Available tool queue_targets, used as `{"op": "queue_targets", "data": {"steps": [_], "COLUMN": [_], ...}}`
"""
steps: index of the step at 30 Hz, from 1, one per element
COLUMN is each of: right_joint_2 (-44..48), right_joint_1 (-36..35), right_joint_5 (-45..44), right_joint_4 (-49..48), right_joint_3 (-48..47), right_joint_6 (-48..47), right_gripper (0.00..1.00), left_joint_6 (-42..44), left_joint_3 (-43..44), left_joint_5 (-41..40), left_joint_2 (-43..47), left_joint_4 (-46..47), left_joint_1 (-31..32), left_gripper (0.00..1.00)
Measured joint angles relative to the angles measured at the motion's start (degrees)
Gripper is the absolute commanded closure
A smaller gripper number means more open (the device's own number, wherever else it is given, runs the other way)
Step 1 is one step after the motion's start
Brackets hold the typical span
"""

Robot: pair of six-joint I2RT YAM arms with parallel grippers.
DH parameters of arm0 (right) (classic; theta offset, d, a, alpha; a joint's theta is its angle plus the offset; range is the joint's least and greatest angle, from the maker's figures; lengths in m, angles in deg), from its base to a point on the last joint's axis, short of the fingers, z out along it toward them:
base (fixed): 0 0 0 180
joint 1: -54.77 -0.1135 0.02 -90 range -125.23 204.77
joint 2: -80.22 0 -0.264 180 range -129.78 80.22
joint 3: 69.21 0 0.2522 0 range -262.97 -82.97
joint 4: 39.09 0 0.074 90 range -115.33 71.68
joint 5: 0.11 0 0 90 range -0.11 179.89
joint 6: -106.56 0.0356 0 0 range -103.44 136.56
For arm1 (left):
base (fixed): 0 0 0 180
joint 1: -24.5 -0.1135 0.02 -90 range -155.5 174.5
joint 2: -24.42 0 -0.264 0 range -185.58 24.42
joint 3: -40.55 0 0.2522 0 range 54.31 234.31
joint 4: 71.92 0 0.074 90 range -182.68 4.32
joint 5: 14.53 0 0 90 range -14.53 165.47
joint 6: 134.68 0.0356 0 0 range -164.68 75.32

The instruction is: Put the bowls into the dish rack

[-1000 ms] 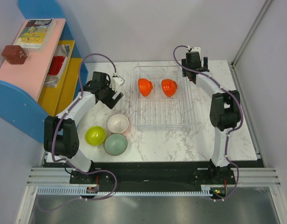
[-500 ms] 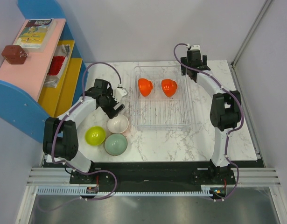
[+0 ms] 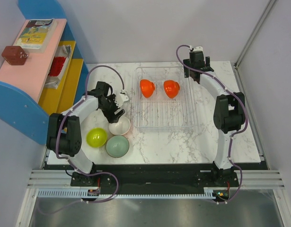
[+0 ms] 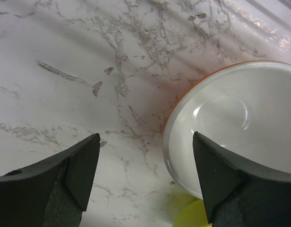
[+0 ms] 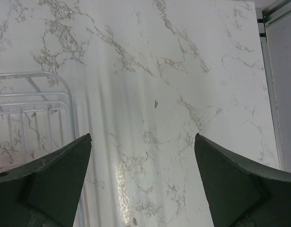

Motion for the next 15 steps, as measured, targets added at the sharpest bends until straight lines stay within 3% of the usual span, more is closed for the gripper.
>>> {"op": "queue_targets", "data": {"steps": [2,3,5,6,7,8,15], "right_joint_2": [0.59,0.92,1.86,2.08,2.27,2.45,2.49], "right_joint_1": [-0.02,-0.04,-0.07,-0.07,-0.07,-0.09,-0.22], "right_joint_5": [0.28,0.46,0.72,0.74,0.92,0.92,-0.15], "right_joint_4": [0.52,0.59,0.85,0.85,0.81,0.76,0.98], "right_joint_3": [0.28,0.50,0.96,0.98,0.98,0.98,0.83], "right_joint_6": [-0.17,-0.20,-0.20,-0.20,-0.22,-0.24,-0.31], "right_gripper": [0.03,0.03,0.03,0.03,0.03,0.03,0.03], "left_joint_6": [0.87,1.25,2.14,2.19,2.25,2.36,2.38], "left_joint_3": [0.24,0.50,1.07,1.27,1.36,1.66,3.69], "left_joint_5": [0.92,1.44,2.08,2.47,2.75,3.61,5.81], "left_joint_2": [-1.29,-2.14,-4.11,-4.96,-5.49,-6.03,-5.97], "left_joint_4": [-0.98,-1.64,-2.51,-2.97,-3.37,-3.82,-6.05], "left_joint_1": [-0.17,-0.22,-0.35,-0.37,-0.39,-0.37,-0.72], "left_gripper": [0.31,0.47,0.65,0.85,0.93,0.98,0.98]}}
